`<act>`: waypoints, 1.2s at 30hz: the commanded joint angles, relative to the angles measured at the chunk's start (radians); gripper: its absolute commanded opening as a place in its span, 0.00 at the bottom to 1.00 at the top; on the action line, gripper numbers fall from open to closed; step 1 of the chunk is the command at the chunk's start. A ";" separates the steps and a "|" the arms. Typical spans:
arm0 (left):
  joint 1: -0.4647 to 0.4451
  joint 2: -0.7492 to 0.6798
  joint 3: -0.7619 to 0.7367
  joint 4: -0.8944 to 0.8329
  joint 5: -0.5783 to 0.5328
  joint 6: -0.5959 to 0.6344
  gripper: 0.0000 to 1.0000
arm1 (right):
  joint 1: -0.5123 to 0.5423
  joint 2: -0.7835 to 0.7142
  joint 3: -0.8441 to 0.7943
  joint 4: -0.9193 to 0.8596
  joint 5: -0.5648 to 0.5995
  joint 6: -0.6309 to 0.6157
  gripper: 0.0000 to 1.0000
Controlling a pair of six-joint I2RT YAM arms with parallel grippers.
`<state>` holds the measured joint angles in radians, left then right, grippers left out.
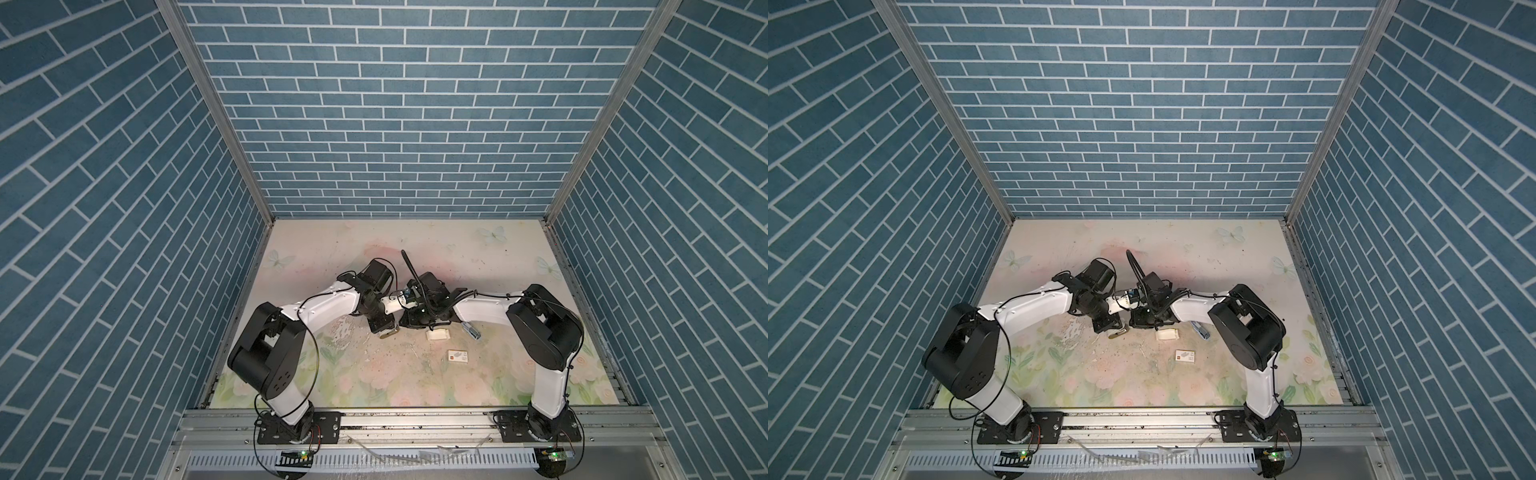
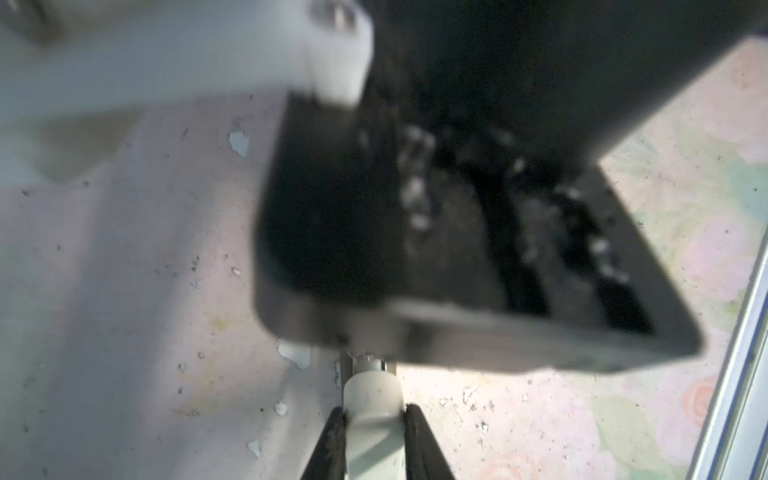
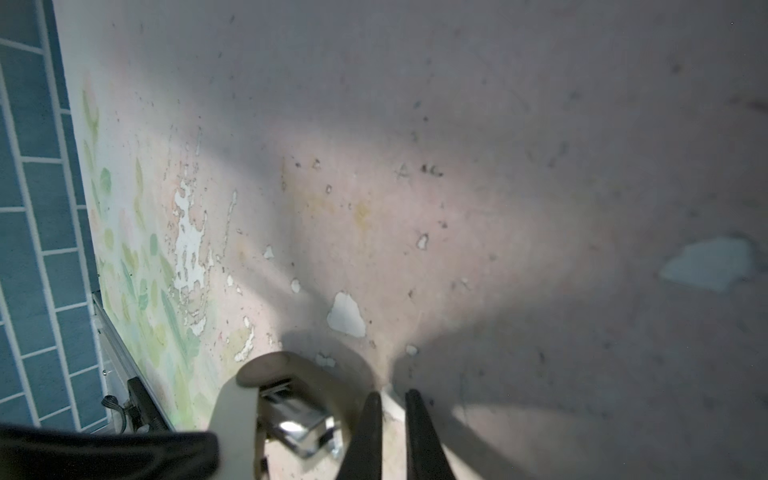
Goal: Load the staples into the stapler
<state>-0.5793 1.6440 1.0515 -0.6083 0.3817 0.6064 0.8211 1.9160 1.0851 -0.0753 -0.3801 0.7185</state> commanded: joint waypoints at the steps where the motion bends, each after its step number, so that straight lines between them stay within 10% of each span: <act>1: -0.004 0.019 -0.027 -0.084 -0.030 0.006 0.17 | -0.007 -0.015 -0.010 -0.058 0.056 0.020 0.15; 36: -0.050 0.114 0.027 -0.118 -0.093 0.002 0.12 | -0.170 -0.339 0.059 -0.371 0.241 -0.100 0.14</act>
<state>-0.6189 1.7138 1.0874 -0.6159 0.3382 0.6064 0.6571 1.6356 1.1149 -0.3775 -0.1715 0.6617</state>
